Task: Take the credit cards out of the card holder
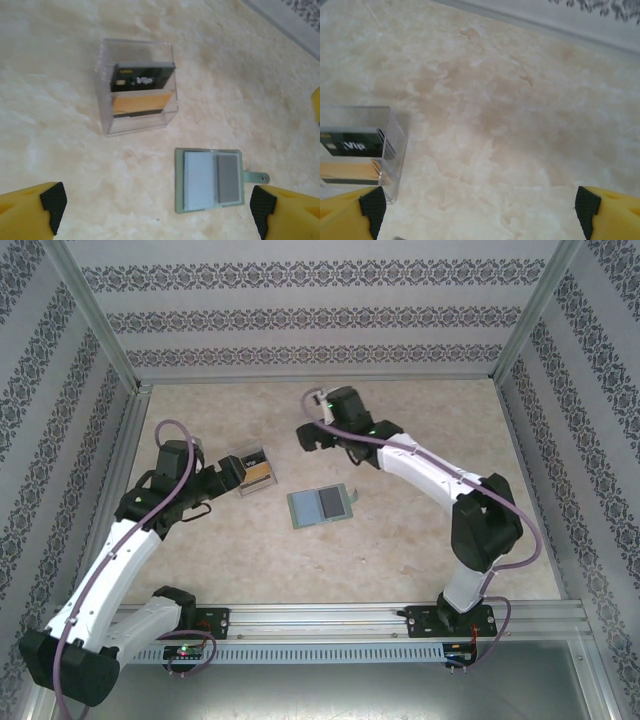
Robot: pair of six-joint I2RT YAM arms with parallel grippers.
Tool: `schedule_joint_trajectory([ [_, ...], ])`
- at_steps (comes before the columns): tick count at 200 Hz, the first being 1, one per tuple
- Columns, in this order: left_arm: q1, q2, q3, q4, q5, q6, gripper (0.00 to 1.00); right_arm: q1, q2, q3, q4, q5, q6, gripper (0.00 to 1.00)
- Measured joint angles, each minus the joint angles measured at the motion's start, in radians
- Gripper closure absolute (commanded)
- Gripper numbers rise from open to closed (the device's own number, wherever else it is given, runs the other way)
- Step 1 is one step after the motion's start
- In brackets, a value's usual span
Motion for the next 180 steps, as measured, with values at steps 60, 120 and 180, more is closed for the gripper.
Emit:
schedule_joint_trajectory([
  [60, -0.153, 0.179, -0.055, 0.158, 0.087, -0.053, 0.3, -0.158, -0.081, -0.187, -0.021, -0.235, 0.201, 0.02],
  [120, -0.304, 0.416, -0.083, 0.311, 0.103, -0.113, 0.76, -0.121, -0.142, -0.359, -0.037, -0.302, 0.256, 0.02],
  [180, -0.332, 0.58, -0.095, 0.397, 0.117, -0.121, 0.89, -0.023, -0.123, -0.41, -0.032, -0.34, 0.312, 0.02],
])
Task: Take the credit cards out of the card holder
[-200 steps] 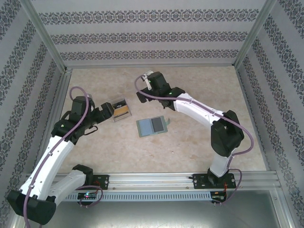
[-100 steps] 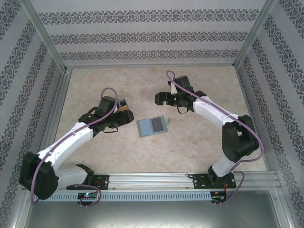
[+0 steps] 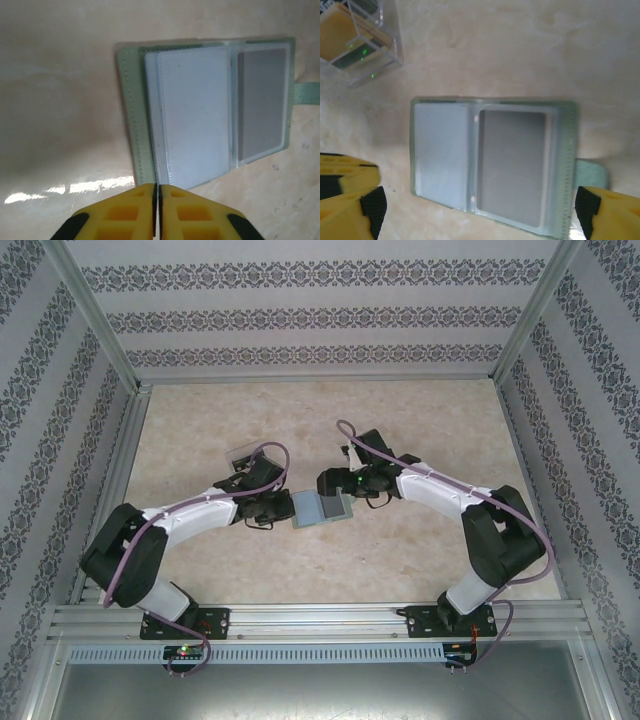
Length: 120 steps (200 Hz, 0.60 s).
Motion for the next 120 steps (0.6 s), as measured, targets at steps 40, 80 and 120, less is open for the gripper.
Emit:
schedule_joint_trajectory([
  [40, -0.011, 0.051, -0.001, 0.032, 0.014, 0.0, 0.89, 0.043, 0.046, 0.0, 0.012, -0.01, 0.024, 0.02],
  [80, -0.011, 0.082, -0.015, 0.056, 0.014, 0.0, 0.9, 0.049, 0.09, 0.0, 0.013, -0.01, 0.034, 0.02],
  [120, -0.011, 0.094, -0.023, 0.063, 0.014, 0.0, 0.91, 0.049, 0.103, 0.0, 0.012, -0.008, 0.033, 0.02],
])
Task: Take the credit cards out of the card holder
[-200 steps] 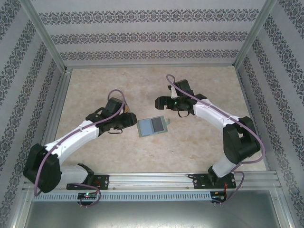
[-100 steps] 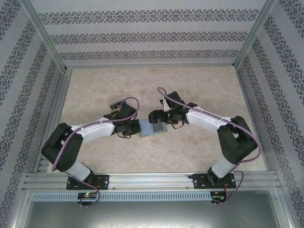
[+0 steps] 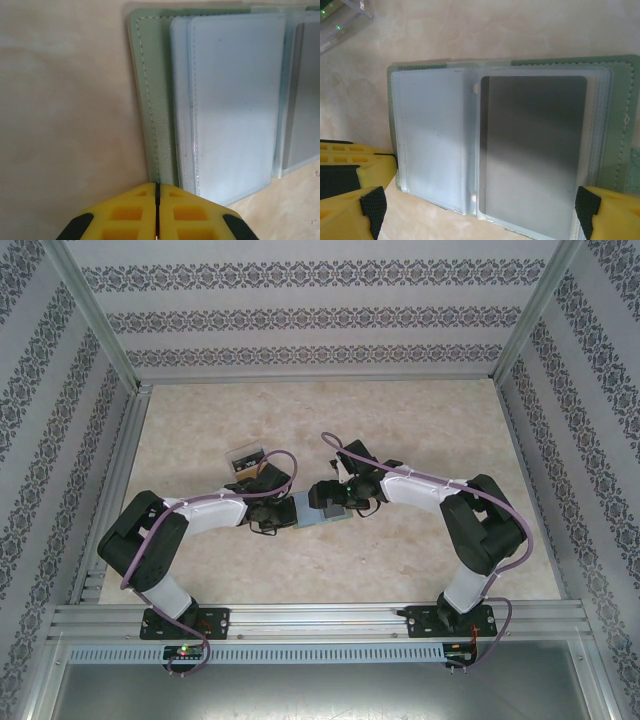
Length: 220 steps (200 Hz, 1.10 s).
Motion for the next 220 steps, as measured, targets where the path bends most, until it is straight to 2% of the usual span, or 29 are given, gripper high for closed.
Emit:
schedule_joint_trajectory([
  [92, 0.0, 0.003, -0.002, 0.005, 0.0, 0.0, 0.94, 0.007, 0.027, 0.01, 0.003, -0.003, 0.005, 0.02],
  [220, 0.0, 0.008, -0.002, 0.008, 0.004, 0.0, 0.95, -0.016, 0.034, 0.018, 0.069, -0.149, 0.103, 0.02],
])
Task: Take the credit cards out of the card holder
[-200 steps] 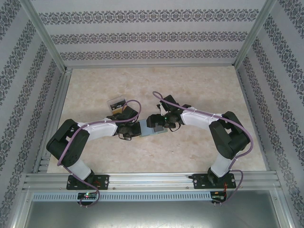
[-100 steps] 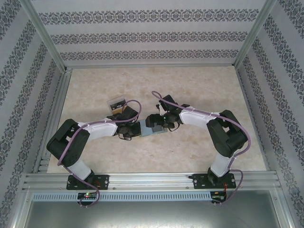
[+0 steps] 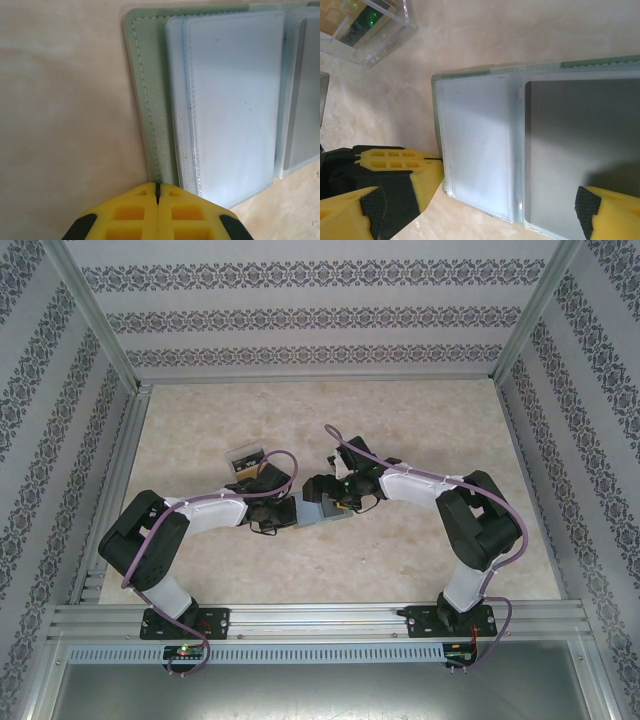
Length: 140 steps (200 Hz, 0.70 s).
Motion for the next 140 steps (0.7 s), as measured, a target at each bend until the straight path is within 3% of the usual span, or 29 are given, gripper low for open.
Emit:
schedule_joint_trajectory([
  [73, -0.006, 0.01, 0.006, 0.018, 0.005, 0.0, 0.95, 0.0, -0.006, 0.01, -0.091, 0.122, -0.071, 0.02],
  [140, -0.006, 0.014, 0.009, 0.018, 0.008, 0.0, 0.96, 0.0, -0.009, 0.018, -0.113, 0.146, -0.102, 0.02],
])
